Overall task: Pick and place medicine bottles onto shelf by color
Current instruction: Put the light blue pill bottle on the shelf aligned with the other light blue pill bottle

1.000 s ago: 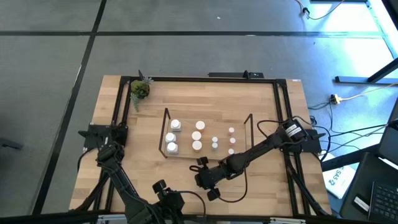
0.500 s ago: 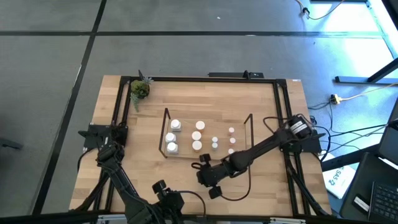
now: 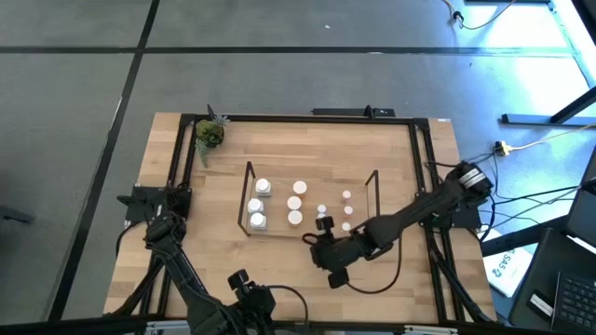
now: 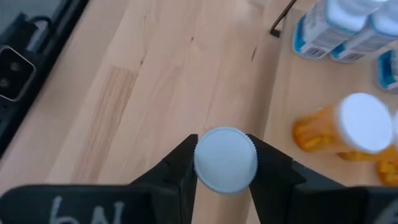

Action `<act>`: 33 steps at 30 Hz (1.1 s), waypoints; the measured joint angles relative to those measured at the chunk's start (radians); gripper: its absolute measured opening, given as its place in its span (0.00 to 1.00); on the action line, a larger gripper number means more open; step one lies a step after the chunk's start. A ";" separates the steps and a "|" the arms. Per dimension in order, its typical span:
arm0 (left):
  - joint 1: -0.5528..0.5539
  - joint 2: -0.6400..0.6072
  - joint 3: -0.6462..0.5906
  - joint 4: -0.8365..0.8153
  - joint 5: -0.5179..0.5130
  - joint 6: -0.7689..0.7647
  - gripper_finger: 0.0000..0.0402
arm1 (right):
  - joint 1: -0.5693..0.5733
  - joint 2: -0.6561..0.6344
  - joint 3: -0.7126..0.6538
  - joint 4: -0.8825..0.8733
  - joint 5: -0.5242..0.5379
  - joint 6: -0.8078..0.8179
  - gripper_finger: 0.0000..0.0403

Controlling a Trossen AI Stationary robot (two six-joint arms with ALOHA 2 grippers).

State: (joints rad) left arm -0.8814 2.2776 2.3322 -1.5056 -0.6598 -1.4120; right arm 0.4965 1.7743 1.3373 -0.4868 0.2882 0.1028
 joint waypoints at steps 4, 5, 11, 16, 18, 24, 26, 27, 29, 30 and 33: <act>0.000 0.000 0.000 0.000 -0.001 0.000 0.48 | -0.012 -0.040 -0.009 -0.020 -0.002 -0.002 0.30; 0.000 0.000 0.000 0.000 -0.001 0.000 0.48 | -0.016 -0.051 -0.022 -0.022 -0.004 -0.002 0.30; 0.000 0.000 0.000 0.002 -0.002 0.000 0.48 | -0.029 -0.128 -0.148 0.077 -0.020 0.008 0.30; 0.001 0.000 0.000 0.002 -0.003 0.000 0.48 | -0.051 -0.195 -0.232 0.124 -0.020 0.069 0.30; 0.002 0.000 0.000 0.002 -0.004 0.000 0.48 | -0.062 -0.228 -0.227 0.112 -0.019 0.073 0.30; 0.013 0.000 0.000 0.003 -0.004 0.000 0.48 | -0.138 -0.317 -0.186 0.111 -0.010 0.019 0.30; 0.016 0.000 0.000 0.003 -0.005 0.000 0.48 | -0.185 -0.330 -0.186 0.100 -0.009 0.025 0.30; 0.019 0.000 0.000 0.003 -0.005 0.001 0.48 | -0.209 -0.331 -0.186 0.085 -0.009 0.030 0.30; 0.024 0.000 0.000 0.003 -0.004 0.002 0.48 | -0.261 -0.331 -0.186 0.050 -0.027 0.047 0.30; 0.025 0.000 0.000 0.003 -0.005 0.006 0.48 | -0.287 -0.331 -0.186 0.041 -0.040 0.053 0.30; 0.027 0.000 0.000 0.003 -0.005 0.008 0.48 | -0.358 -0.326 -0.186 0.003 -0.066 0.063 0.30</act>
State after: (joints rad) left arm -0.8547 2.2776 2.3322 -1.5024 -0.6643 -1.4044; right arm 0.1385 1.4483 1.1511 -0.4833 0.2221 0.1663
